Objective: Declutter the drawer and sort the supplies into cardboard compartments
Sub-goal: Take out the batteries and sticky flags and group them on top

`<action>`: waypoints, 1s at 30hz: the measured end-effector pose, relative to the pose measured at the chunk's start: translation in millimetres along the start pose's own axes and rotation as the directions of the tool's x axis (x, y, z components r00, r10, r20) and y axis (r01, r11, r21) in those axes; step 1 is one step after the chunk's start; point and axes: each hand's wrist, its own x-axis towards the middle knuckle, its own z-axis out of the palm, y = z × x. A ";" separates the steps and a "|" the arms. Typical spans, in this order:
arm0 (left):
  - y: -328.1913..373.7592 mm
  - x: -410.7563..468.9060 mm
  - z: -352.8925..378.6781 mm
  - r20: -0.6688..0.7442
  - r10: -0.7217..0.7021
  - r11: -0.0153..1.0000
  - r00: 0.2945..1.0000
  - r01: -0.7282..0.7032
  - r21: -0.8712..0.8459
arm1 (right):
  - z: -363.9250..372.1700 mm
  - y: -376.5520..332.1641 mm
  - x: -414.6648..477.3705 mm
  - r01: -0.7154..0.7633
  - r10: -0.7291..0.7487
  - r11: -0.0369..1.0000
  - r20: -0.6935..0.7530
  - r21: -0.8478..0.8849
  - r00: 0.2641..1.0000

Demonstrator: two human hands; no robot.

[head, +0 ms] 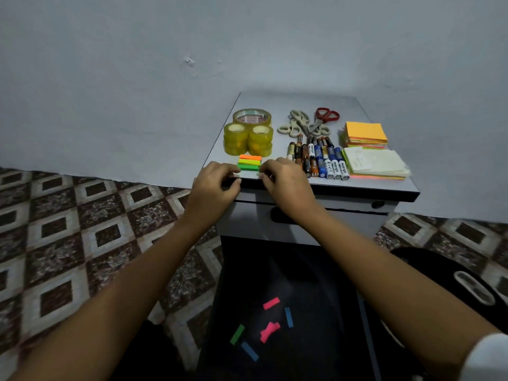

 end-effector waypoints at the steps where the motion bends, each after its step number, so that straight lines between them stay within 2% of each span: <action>1: 0.7 -7.2 2.3 -0.006 0.021 1.000 1.000 -0.021 0.003 | -1.1 0.2 -6.2 0.001 -0.001 1.000 -0.011 0.022 1.000; 6: -3.8 -54.5 25.8 0.167 -0.008 0.997 0.986 0.022 -0.078 | 4.4 8.8 -63.9 -0.016 0.015 0.990 0.009 0.140 1.000; 8: -11.4 -76.0 42.5 0.256 -0.046 0.995 0.966 0.069 -0.079 | 18.1 19.2 -94.1 -0.077 0.070 0.986 0.055 0.145 0.996; 10: -17.1 -95.4 59.9 0.365 -0.129 0.983 0.922 0.167 -0.075 | 32.8 31.5 -123.3 -0.168 0.150 0.973 0.117 0.159 0.982; 12: -23.6 -113.8 79.9 0.493 -0.206 0.967 0.845 0.253 -0.028 | 46.5 45.0 -150.5 -0.292 0.253 0.940 0.214 0.177 0.944; 14: -32.4 -132.6 98.2 0.609 -0.264 0.954 0.748 0.296 0.050 | 61.4 58.9 -175.8 -0.432 0.369 0.890 0.325 0.146 0.871; 17: -49.0 -161.2 121.7 0.742 -0.309 0.942 0.594 0.296 0.156 | 88.3 80.3 -207.3 -0.613 0.539 0.790 0.447 0.028 0.714; 19: -55.4 -176.7 131.4 0.798 -0.333 0.937 0.502 0.269 0.222 | 101.6 88.6 -222.3 -0.682 0.616 0.726 0.527 -0.092 0.585; 21: -58.2 -187.9 140.9 0.826 -0.346 0.935 0.445 0.242 0.261 | 113.9 93.4 -234.4 -0.688 0.637 0.705 0.580 -0.172 0.508; 25: -56.0 -204.4 158.3 0.819 -0.384 0.923 0.425 0.196 0.331 | 135.5 91.9 -246.8 -0.679 0.672 0.692 0.564 -0.247 0.480; 30: -54.0 -220.8 175.5 0.795 -0.339 0.915 0.503 -0.019 0.402 | 153.3 87.6 -248.8 -0.622 0.662 0.724 0.553 -0.298 0.505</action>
